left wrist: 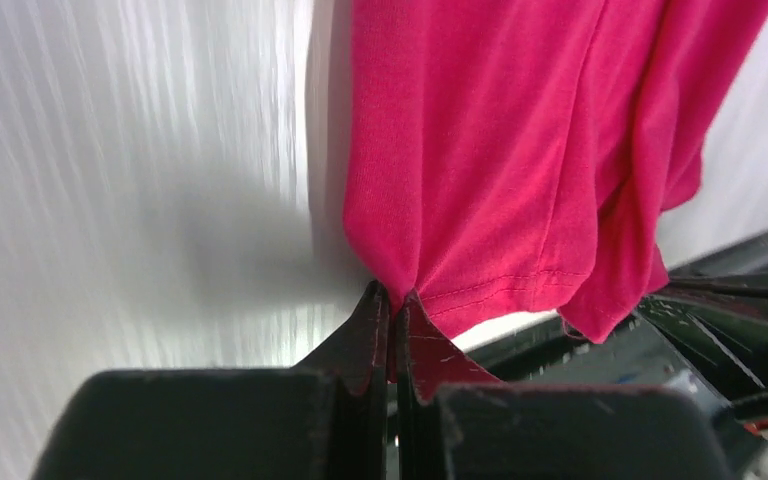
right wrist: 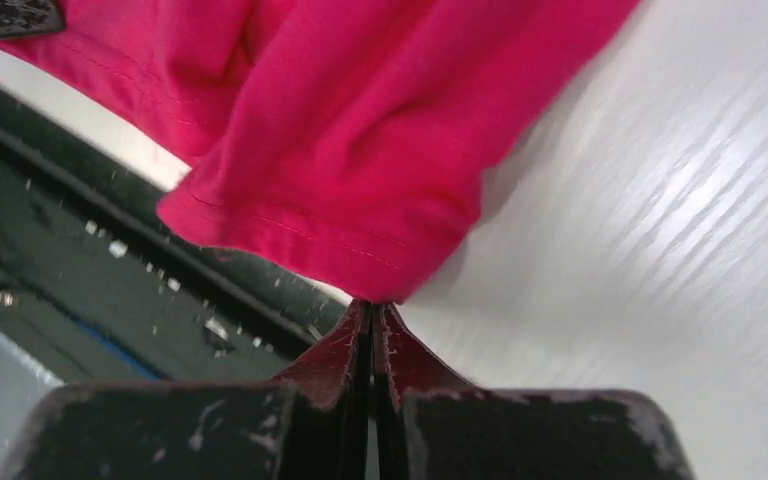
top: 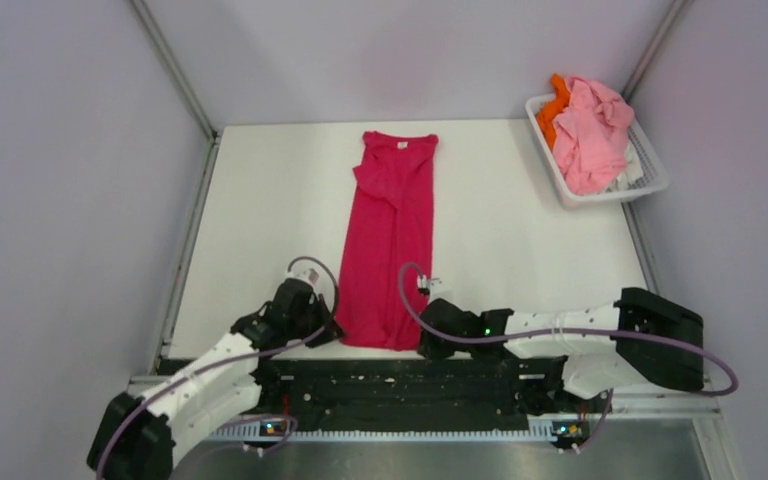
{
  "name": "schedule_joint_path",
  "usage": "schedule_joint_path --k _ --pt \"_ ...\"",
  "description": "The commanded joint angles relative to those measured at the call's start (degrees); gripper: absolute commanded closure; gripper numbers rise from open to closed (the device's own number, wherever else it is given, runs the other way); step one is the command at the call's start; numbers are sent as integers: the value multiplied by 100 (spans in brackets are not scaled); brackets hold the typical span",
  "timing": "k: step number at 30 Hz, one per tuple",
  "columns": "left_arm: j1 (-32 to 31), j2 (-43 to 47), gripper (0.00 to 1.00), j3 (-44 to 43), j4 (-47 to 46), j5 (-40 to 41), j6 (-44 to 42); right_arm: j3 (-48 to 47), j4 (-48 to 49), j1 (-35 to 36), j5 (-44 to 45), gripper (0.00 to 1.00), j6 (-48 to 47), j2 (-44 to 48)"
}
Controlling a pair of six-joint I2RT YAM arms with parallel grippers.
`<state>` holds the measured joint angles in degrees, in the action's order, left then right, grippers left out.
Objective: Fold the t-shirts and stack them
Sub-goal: Grab the bottom of the folded rectangular tshirt with both arms
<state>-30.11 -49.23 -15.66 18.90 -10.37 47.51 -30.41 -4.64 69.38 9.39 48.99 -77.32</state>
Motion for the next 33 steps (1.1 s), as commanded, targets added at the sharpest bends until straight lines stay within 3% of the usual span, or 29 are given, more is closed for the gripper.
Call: schedule_joint_path --k 1,5,9,15,18,22,25,28,33 --pt "-372 1331 100 553 784 -577 990 50 -284 572 -73 100 241 439" --pt "-540 2366 100 431 1226 -627 1320 40 -279 752 -49 100 385 644" --pt "-543 2453 100 14 1062 -381 1270 -454 -679 733 417 100 60 732" --pt "-519 946 100 -577 -318 230 1014 -1051 -790 -73 268 100 -497 637" --pt "-417 -131 100 -1549 -52 909 739 -1458 -748 -480 361 100 -958 437" --pt "-222 -1422 100 -2745 223 808 207 -1904 -987 -872 -218 100 -1656 87" --pt "-192 -2042 100 -3250 702 455 -67 -1613 -936 -721 -1067 83 -2048 112" --pt "-193 -2129 100 -2987 411 126 -44 -1325 -803 -345 -1266 60 -2014 86" --pt "-197 -2077 100 -2708 262 97 104 -1426 -319 373 -633 49 -2427 -237"
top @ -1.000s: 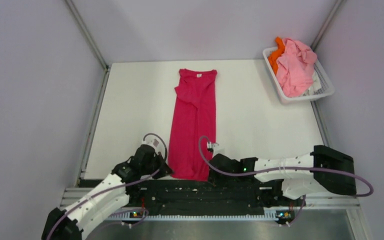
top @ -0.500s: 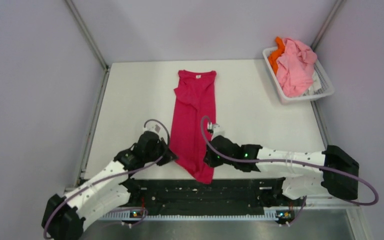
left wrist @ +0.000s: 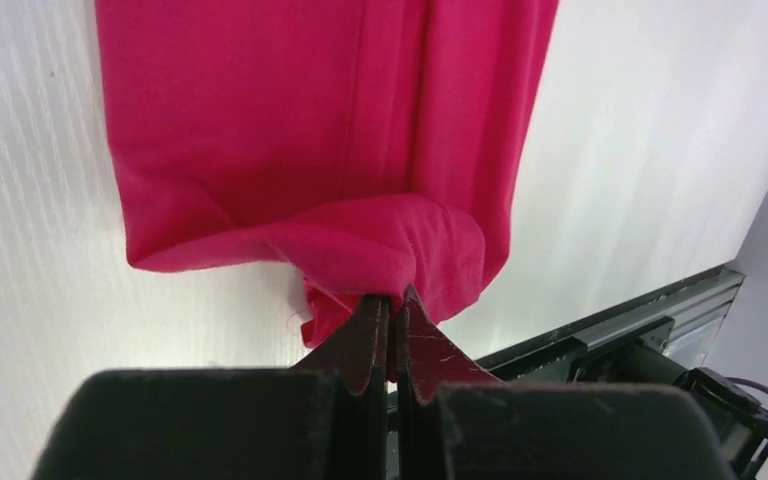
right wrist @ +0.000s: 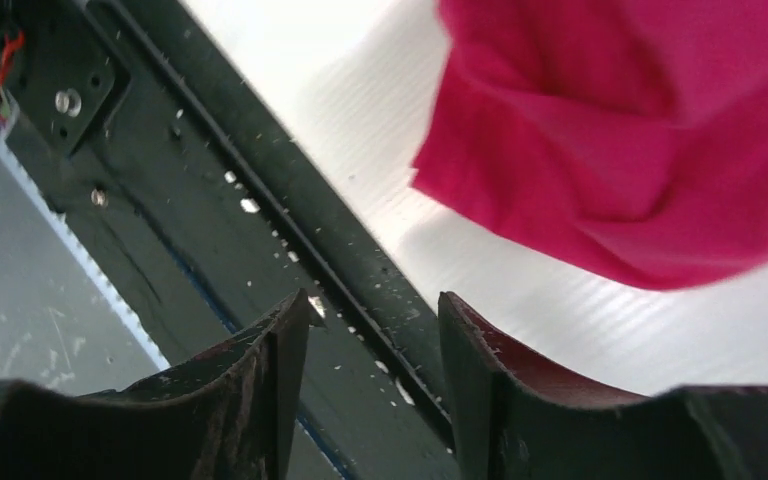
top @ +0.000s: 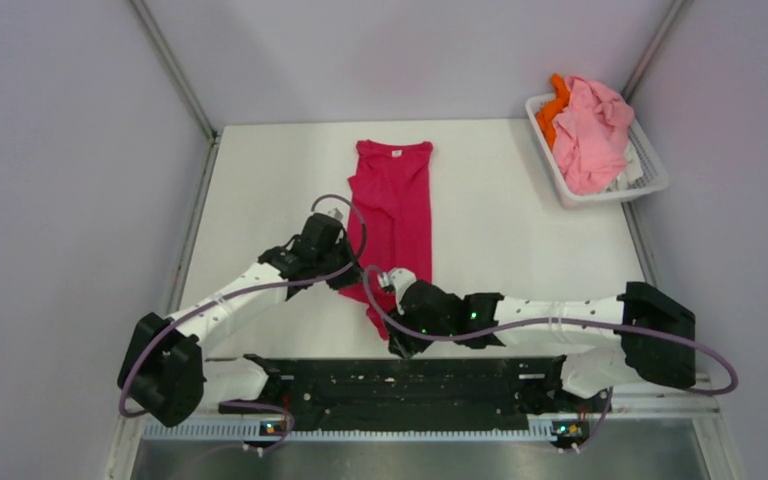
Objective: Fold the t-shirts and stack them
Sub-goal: Grab the bottom of the folded rectangular tshirt with both arms
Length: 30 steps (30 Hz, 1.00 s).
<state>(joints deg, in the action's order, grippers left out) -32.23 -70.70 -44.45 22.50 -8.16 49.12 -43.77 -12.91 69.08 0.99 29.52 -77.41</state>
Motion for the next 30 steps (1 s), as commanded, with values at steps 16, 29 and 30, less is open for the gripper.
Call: schedule_joint_path --k 16,29,30 --pt "48 93 100 693 -279 129 61 -625 1083 531 1600 47 -1262 -1920" --pt "38 1086 100 1370 379 115 287 -474 54 1280 2475 100 -284 -1661" --pt "40 1262 100 1407 577 156 242 -364 51 1350 2259 100 -223 -1445"
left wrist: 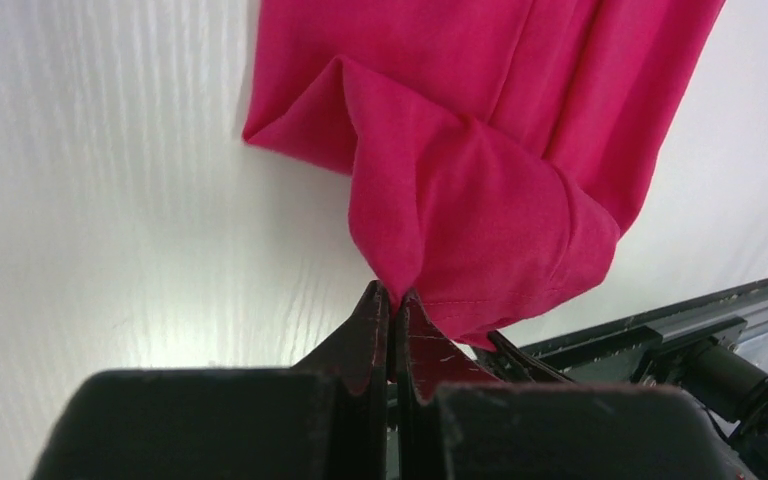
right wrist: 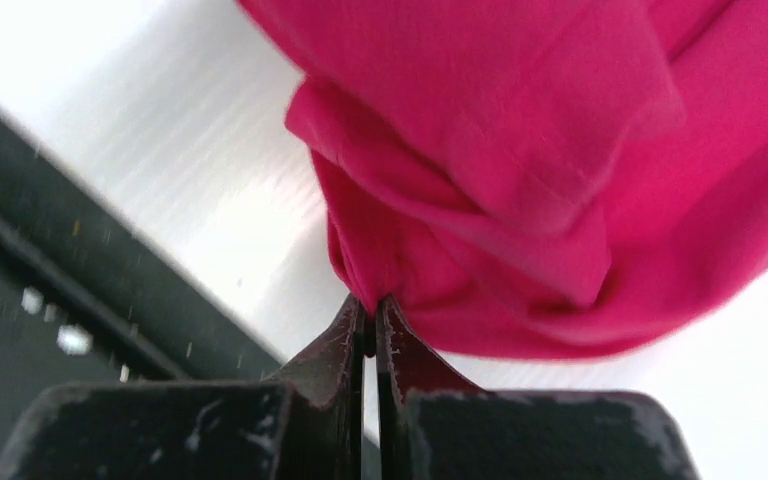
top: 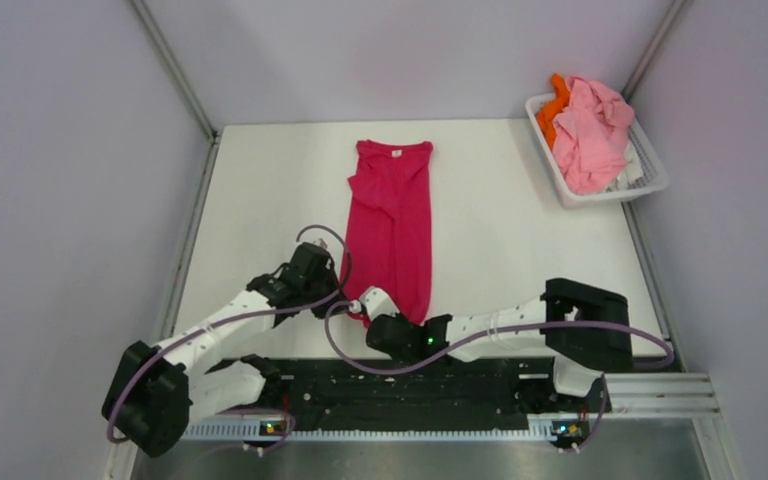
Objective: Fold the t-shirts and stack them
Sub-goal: Grab the bottom of the folded rectangular tshirt with both arms, then fold the folded rectangular tshirt in 1/3 of the way
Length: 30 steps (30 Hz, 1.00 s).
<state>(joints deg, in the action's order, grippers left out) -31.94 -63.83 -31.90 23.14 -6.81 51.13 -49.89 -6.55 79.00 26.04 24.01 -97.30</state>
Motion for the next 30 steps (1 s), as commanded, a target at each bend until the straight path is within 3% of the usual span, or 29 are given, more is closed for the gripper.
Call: schedule_joint_path --k 1,6,10,14,18,25,30 --pt "13 781 100 191 739 100 13 375 -523 416 -544 100 370 789" --pt "3 1728 100 445 1631 157 23 1267 153 494 -1411 100 931 2280" --pt "-3 2110 100 537 1547 -105 223 1409 99 416 -1141 100 1013 2990" --pt "2 1982 100 194 1255 379 177 1379 299 -258 -1367 100 798 3262" --pt "27 1279 100 -369 555 625 -16 1080 390 -958 -1586 100 274 3239" --pt "182 -891 100 -2293 781 1465 -374 539 571 -2228 -2017 100 -322 2660" --pt "661 -2031 100 -3178 690 1095 -660 329 1054 -3077 -2335 100 -441 2183"
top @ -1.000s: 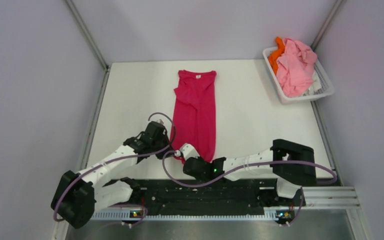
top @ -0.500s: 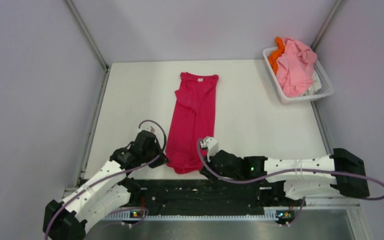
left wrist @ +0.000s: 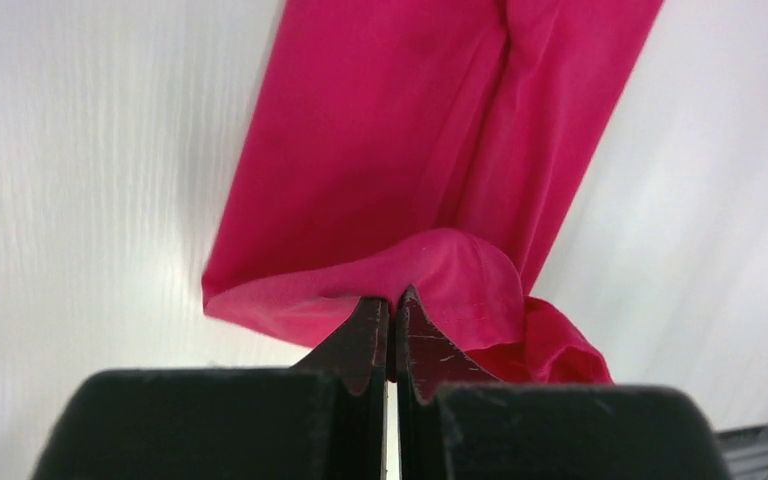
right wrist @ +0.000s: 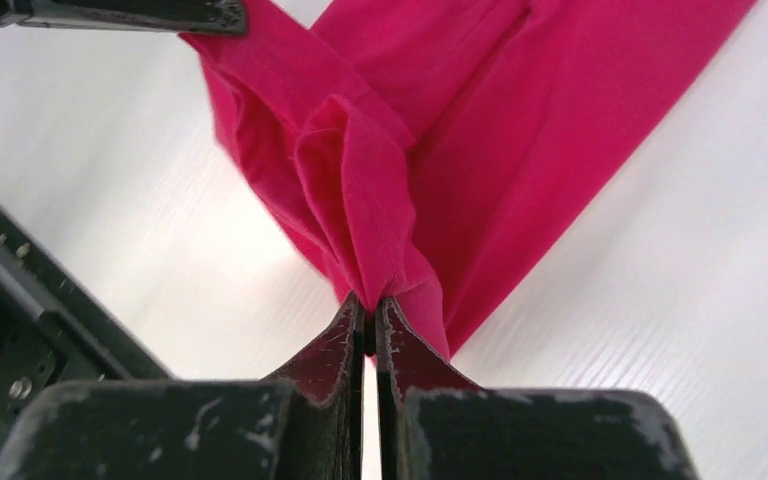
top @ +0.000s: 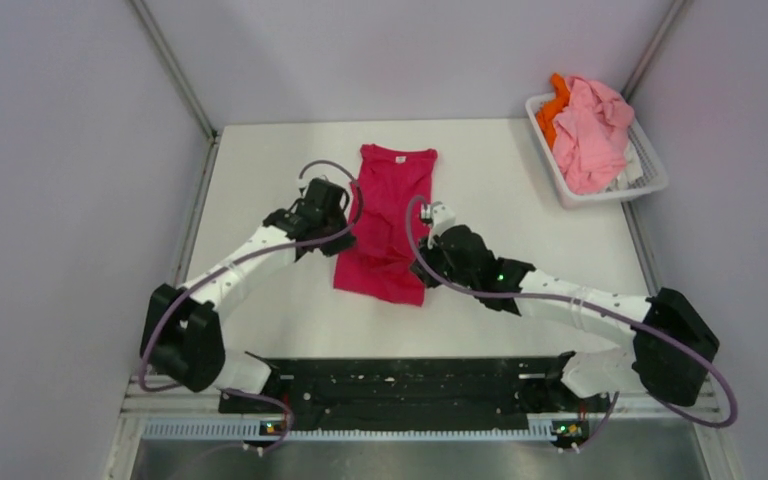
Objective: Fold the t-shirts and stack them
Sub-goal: Fold the folded rectangular tshirt in 1/3 of the way, then grab one side of the 2/3 rectangular tshirt with both arms
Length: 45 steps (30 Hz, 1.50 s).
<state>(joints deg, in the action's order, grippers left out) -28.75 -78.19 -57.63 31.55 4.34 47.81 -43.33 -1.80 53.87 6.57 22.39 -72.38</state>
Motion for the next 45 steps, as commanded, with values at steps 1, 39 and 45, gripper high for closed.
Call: schedule_joint_path --k 1,39,45 --pt "475 -817 100 -767 -126 -114 -369 -365 693 -700 -537 100 -303 -413" --pt "1249 -795 1 -238 -178 -776 -1071 -106 1290 -2156 -1641 14 674 -1551" --pt "1249 -533 10 969 -617 -1167 -977 531 1178 -1326 -1215 25 1419 -1286"
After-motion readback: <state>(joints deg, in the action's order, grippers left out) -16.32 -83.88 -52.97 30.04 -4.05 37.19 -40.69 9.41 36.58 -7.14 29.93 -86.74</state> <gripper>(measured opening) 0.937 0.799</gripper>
